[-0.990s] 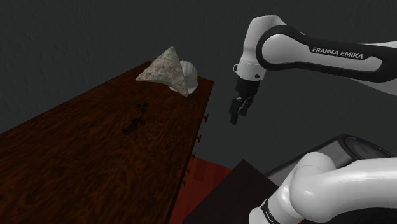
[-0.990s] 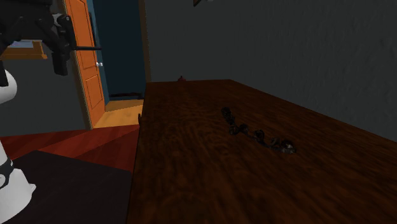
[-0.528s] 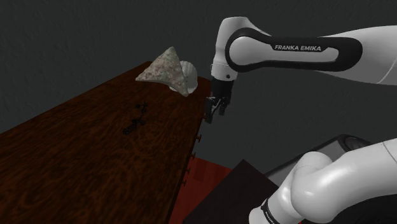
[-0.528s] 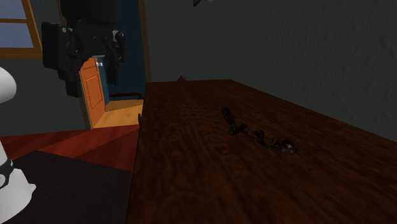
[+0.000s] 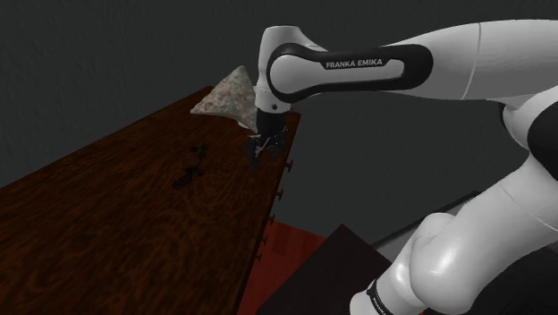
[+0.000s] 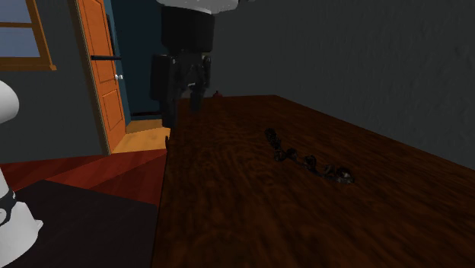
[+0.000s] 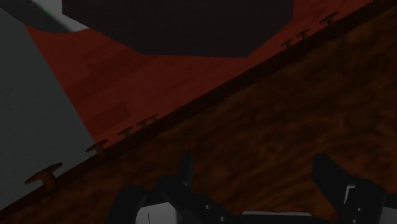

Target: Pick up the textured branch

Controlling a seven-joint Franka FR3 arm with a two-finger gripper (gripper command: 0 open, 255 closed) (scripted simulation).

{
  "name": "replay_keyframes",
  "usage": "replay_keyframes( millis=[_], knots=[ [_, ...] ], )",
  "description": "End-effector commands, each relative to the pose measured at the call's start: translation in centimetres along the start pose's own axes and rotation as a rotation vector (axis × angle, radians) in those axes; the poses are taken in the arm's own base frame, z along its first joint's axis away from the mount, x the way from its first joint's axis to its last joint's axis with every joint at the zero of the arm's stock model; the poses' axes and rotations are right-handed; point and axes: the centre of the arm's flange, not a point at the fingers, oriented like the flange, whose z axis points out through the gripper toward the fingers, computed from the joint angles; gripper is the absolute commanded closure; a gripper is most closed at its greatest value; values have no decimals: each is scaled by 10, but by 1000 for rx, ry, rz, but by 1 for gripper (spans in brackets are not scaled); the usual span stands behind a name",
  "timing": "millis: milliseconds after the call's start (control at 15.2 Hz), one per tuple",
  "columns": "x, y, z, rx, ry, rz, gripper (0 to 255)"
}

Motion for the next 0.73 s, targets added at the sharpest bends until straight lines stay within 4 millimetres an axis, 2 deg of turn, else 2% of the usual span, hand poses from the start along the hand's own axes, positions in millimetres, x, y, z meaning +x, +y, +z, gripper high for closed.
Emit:
replay_keyframes(
  millis=[0,660],
  knots=[
    [22,-16,7,-1,2,4,0],
    [132,-84,27,-10,17,22,0]
  ],
)
